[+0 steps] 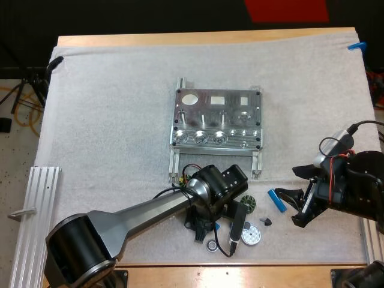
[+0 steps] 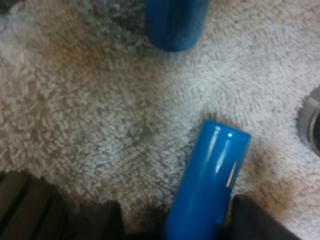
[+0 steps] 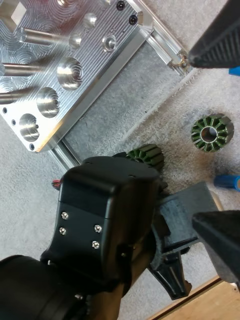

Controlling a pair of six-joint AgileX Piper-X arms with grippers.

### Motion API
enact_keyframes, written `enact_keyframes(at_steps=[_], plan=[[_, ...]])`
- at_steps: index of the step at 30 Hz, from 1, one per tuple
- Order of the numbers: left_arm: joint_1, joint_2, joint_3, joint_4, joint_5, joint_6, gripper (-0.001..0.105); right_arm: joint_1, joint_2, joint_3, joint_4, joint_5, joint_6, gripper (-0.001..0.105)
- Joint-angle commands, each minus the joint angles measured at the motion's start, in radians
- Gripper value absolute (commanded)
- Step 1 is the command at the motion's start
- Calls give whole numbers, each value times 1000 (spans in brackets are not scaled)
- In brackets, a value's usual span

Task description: Load cells from left to right

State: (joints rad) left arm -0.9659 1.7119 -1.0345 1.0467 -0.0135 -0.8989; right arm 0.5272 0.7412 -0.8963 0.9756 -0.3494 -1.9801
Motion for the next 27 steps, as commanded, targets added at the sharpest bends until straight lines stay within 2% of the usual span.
enact_keyframes(at_steps=[1,8,9,17,21,27], plan=[[0,-3,1,2,-21,-11,39,3,-3,-11,0,-5,-14,59],[0,-3,1,8,-21,-11,2,3,-3,-11,0,-5,-14,59],[0,-3,1,8,-21,-10,0,3,-3,-11,0,-5,-14,59],[0,-29,1,9,-5,-31,0,0,-3,-11,-8,6,18,59],[4,-101,1,7,1,-80,0,0,-3,-26,-67,140,108,59],[50,-259,1,-2,33,-159,0,0,-3,-122,-74,219,211,59]])
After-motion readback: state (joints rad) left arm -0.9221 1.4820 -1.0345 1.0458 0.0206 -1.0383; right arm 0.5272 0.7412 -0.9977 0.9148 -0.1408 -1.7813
